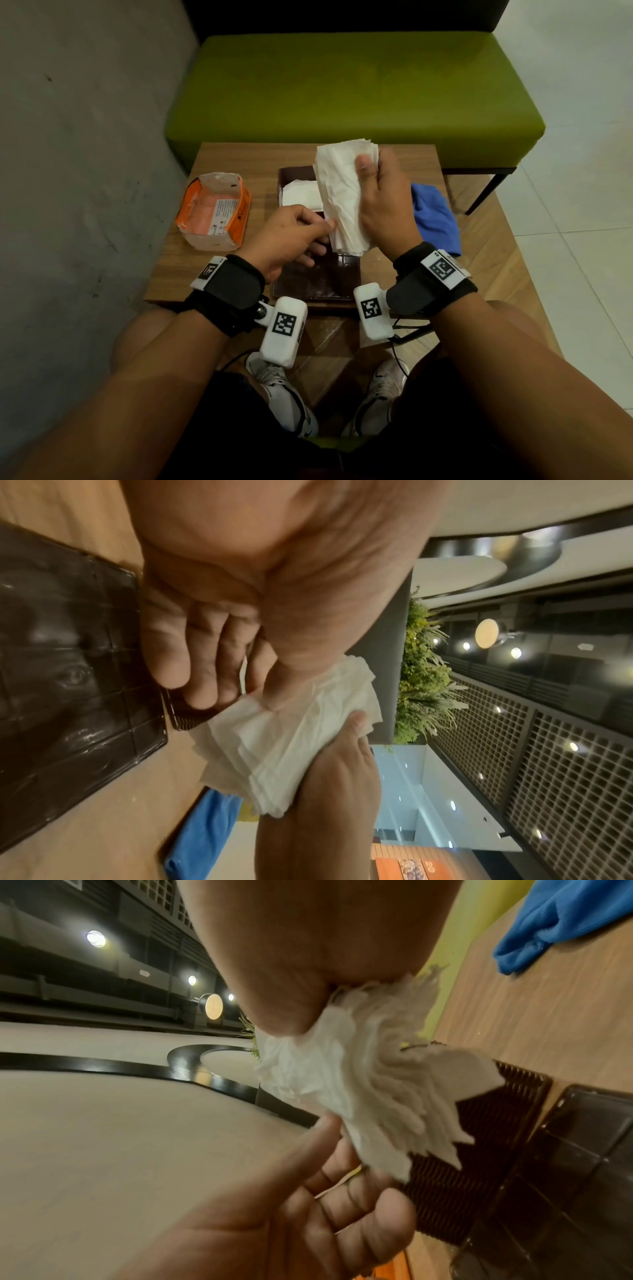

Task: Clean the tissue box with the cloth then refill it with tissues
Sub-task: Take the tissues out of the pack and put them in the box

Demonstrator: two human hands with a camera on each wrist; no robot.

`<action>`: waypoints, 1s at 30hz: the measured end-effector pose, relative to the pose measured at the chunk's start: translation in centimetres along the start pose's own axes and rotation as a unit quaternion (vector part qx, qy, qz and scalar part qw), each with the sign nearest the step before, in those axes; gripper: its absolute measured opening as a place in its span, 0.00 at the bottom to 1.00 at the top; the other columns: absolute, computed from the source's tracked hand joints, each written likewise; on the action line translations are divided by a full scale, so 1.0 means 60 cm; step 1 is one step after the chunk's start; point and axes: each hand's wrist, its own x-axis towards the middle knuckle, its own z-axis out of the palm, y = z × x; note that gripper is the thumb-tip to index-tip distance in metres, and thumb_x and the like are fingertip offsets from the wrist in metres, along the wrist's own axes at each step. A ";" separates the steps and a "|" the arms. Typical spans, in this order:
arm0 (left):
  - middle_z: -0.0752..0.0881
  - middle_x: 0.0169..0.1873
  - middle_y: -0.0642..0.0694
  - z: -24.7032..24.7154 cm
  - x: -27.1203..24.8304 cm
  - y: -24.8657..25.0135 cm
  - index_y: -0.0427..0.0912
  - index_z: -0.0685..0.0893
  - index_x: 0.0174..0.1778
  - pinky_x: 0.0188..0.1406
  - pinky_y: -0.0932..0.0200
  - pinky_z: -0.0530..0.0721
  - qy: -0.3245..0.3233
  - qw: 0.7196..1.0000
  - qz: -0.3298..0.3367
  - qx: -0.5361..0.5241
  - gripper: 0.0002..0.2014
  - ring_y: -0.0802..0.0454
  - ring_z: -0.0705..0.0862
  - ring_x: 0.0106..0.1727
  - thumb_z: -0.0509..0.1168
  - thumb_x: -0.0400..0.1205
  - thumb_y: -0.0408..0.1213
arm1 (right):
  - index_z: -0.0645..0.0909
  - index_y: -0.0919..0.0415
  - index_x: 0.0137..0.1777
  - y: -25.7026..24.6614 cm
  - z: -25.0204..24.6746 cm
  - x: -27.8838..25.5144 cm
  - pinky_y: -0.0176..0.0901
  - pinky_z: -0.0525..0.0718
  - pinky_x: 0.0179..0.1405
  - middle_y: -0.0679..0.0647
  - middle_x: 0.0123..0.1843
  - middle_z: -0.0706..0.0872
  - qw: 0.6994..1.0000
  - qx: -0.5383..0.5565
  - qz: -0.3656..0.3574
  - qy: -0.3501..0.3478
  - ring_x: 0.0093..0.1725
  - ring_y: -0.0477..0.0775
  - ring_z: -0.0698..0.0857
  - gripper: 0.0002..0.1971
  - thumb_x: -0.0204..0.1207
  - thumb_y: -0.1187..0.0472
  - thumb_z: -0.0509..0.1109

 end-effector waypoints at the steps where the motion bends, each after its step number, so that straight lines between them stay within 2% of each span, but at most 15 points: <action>1: 0.92 0.57 0.39 0.003 0.000 0.002 0.40 0.83 0.62 0.36 0.57 0.90 0.036 0.999 0.004 -0.003 0.10 0.50 0.92 0.48 0.71 0.91 0.42 | 0.76 0.53 0.54 -0.001 -0.001 -0.001 0.61 0.84 0.44 0.52 0.42 0.84 1.000 0.000 0.000 0.002 0.39 0.47 0.80 0.13 0.94 0.46 0.59; 3: 0.90 0.64 0.40 0.007 0.003 0.007 0.44 0.79 0.67 0.46 0.52 0.92 0.105 0.993 0.033 -0.040 0.12 0.48 0.92 0.58 0.66 0.93 0.47 | 0.76 0.55 0.54 -0.002 -0.001 -0.003 0.57 0.83 0.42 0.54 0.42 0.85 1.000 0.000 0.005 0.005 0.39 0.47 0.80 0.14 0.94 0.46 0.59; 4: 0.88 0.67 0.42 0.010 0.006 0.011 0.46 0.78 0.70 0.54 0.50 0.93 0.120 0.990 0.052 -0.057 0.18 0.48 0.91 0.62 0.65 0.92 0.54 | 0.76 0.57 0.54 -0.004 0.000 -0.006 0.52 0.82 0.40 0.53 0.41 0.83 1.000 0.004 0.008 0.002 0.37 0.46 0.79 0.14 0.94 0.47 0.59; 6: 0.86 0.71 0.46 0.016 0.016 0.016 0.48 0.73 0.80 0.68 0.43 0.91 0.111 0.989 0.069 -0.063 0.36 0.49 0.89 0.69 0.65 0.85 0.70 | 0.75 0.59 0.53 -0.012 0.004 -0.014 0.41 0.77 0.37 0.52 0.41 0.80 0.999 0.038 0.013 -0.012 0.36 0.44 0.75 0.13 0.95 0.52 0.60; 8: 0.88 0.72 0.48 0.025 0.017 0.023 0.48 0.71 0.85 0.73 0.40 0.88 0.069 0.993 0.045 -0.088 0.46 0.49 0.89 0.71 0.67 0.79 0.76 | 0.75 0.64 0.54 -0.024 0.009 -0.022 0.45 0.78 0.38 0.53 0.41 0.78 0.997 0.070 0.009 -0.026 0.38 0.44 0.75 0.14 0.95 0.54 0.60; 9: 0.90 0.71 0.48 0.028 0.022 0.022 0.49 0.74 0.84 0.74 0.39 0.88 0.039 0.991 0.035 -0.124 0.46 0.48 0.91 0.70 0.68 0.78 0.77 | 0.76 0.66 0.54 -0.028 0.011 -0.026 0.51 0.80 0.41 0.54 0.42 0.78 0.997 0.076 0.006 -0.032 0.39 0.46 0.76 0.15 0.95 0.54 0.60; 11: 0.94 0.67 0.46 0.034 0.022 0.024 0.49 0.84 0.76 0.76 0.38 0.87 -0.006 0.977 0.034 -0.210 0.32 0.45 0.93 0.69 0.66 0.86 0.70 | 0.76 0.68 0.56 -0.033 0.013 -0.029 0.64 0.83 0.45 0.61 0.44 0.82 0.996 0.086 0.002 -0.034 0.42 0.52 0.79 0.16 0.95 0.52 0.60; 12: 0.94 0.67 0.44 0.033 0.021 0.024 0.49 0.87 0.73 0.77 0.37 0.86 -0.017 0.970 0.037 -0.238 0.27 0.44 0.93 0.70 0.63 0.90 0.65 | 0.77 0.68 0.57 -0.034 0.013 -0.028 0.67 0.84 0.46 0.66 0.46 0.83 0.996 0.090 0.003 -0.030 0.43 0.55 0.79 0.17 0.95 0.52 0.60; 14: 0.93 0.68 0.42 0.029 0.020 0.023 0.45 0.87 0.75 0.79 0.36 0.84 -0.006 0.960 0.044 -0.277 0.26 0.43 0.92 0.71 0.63 0.92 0.60 | 0.77 0.65 0.56 -0.034 0.012 -0.026 0.70 0.84 0.46 0.69 0.48 0.84 0.995 0.096 0.005 -0.022 0.43 0.56 0.80 0.15 0.94 0.52 0.60; 18: 0.95 0.64 0.39 0.027 0.018 0.027 0.38 0.86 0.75 0.71 0.39 0.91 0.034 0.953 0.057 -0.295 0.24 0.42 0.94 0.66 0.64 0.94 0.54 | 0.75 0.57 0.51 -0.035 0.008 -0.024 0.66 0.81 0.44 0.53 0.42 0.78 0.996 0.086 -0.002 -0.024 0.41 0.50 0.76 0.12 0.95 0.54 0.59; 20: 0.95 0.64 0.39 0.030 0.016 0.031 0.38 0.85 0.77 0.64 0.44 0.94 0.059 0.950 0.074 -0.297 0.23 0.43 0.95 0.65 0.61 0.96 0.51 | 0.76 0.61 0.52 -0.033 0.009 -0.024 0.66 0.81 0.44 0.55 0.42 0.79 0.996 0.082 0.002 -0.020 0.41 0.51 0.76 0.14 0.95 0.53 0.58; 23: 0.94 0.65 0.40 0.039 0.020 0.031 0.39 0.84 0.77 0.69 0.41 0.92 0.098 0.947 0.102 -0.287 0.22 0.44 0.94 0.67 0.58 0.97 0.50 | 0.78 0.64 0.55 -0.031 0.013 -0.024 0.68 0.84 0.45 0.63 0.46 0.84 0.997 0.076 0.011 -0.013 0.41 0.58 0.80 0.16 0.95 0.51 0.59; 24: 0.94 0.65 0.40 0.042 0.022 0.030 0.39 0.84 0.77 0.70 0.40 0.91 0.111 0.946 0.110 -0.286 0.22 0.44 0.93 0.67 0.57 0.97 0.50 | 0.77 0.63 0.56 -0.031 0.013 -0.024 0.65 0.84 0.46 0.62 0.46 0.85 0.997 0.075 0.015 -0.007 0.42 0.56 0.81 0.14 0.95 0.52 0.59; 27: 0.94 0.64 0.42 0.045 0.030 0.023 0.39 0.84 0.75 0.72 0.38 0.90 0.153 0.942 0.132 -0.268 0.21 0.47 0.93 0.67 0.58 0.97 0.50 | 0.74 0.60 0.59 -0.036 0.006 -0.024 0.41 0.81 0.48 0.53 0.50 0.83 0.995 0.089 0.023 0.050 0.45 0.42 0.80 0.08 0.94 0.56 0.61; 30: 0.94 0.64 0.43 0.045 0.036 0.018 0.41 0.85 0.74 0.73 0.34 0.89 0.176 0.941 0.156 -0.244 0.24 0.45 0.93 0.67 0.60 0.93 0.55 | 0.76 0.61 0.58 -0.045 -0.003 -0.027 0.44 0.83 0.55 0.58 0.55 0.83 0.994 0.067 -0.037 0.084 0.53 0.52 0.83 0.12 0.90 0.51 0.68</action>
